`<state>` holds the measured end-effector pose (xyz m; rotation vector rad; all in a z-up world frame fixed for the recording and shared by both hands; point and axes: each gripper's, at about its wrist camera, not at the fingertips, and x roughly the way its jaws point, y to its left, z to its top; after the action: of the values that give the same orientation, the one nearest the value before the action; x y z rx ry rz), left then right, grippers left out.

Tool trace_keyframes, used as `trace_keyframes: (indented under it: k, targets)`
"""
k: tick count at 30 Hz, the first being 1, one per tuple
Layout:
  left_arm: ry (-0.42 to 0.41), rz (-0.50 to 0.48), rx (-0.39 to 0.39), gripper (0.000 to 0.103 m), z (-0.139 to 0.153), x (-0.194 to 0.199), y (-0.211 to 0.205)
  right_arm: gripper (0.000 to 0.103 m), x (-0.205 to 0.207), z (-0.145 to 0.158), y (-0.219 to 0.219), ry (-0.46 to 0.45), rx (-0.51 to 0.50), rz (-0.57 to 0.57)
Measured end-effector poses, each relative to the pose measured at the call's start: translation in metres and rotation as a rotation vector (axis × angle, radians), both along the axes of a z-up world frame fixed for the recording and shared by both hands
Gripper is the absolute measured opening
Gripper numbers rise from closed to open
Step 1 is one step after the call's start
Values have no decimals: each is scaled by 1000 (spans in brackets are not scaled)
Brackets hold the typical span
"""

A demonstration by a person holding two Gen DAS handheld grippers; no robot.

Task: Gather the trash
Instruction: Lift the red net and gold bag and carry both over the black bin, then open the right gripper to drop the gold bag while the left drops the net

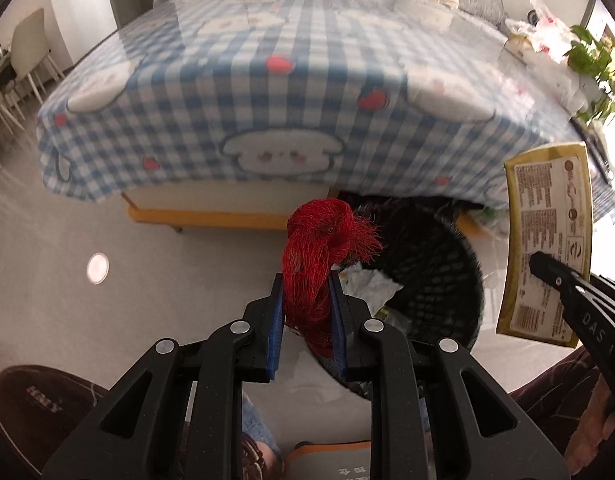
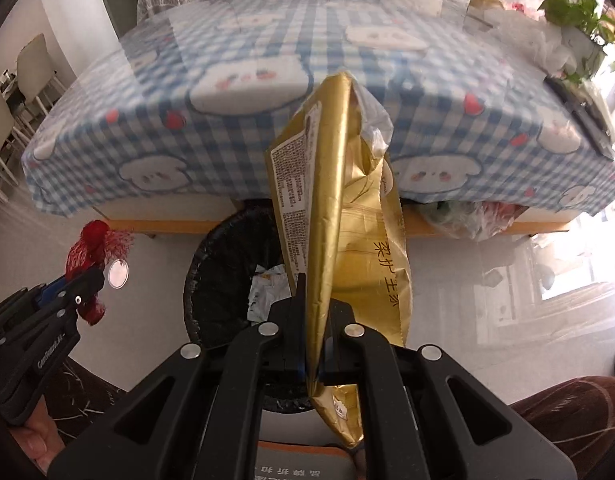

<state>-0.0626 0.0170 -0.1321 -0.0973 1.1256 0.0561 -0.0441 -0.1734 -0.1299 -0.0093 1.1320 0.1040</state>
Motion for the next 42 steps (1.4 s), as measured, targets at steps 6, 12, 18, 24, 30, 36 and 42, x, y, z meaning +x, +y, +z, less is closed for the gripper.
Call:
trace_keyframes:
  k: [6,12,18,24,30,36,42]
  targets:
    - [18,24,38,19,-23,1,8,2,4,-43,10,76,16,-21]
    - [48,32,53,19,-50,7,17,2,10,-80,20,119,3,-30]
    - [74,50,34,19,-67,10,25,2,12,-101,32,148,-13,-19]
    - [85,65,34,20,-72,6,33,3,16,-105,44,149,-20,12]
    - [92,71,25,20,-75,5,34,28,16,-105,50,130,-34,35]
    - [93,39,31,20,-78,9,18,67,17,-97,38,84,-42,26]
    - [100,6,31,20,-81,17,-3,81,21,-88,16,49,-37,14]
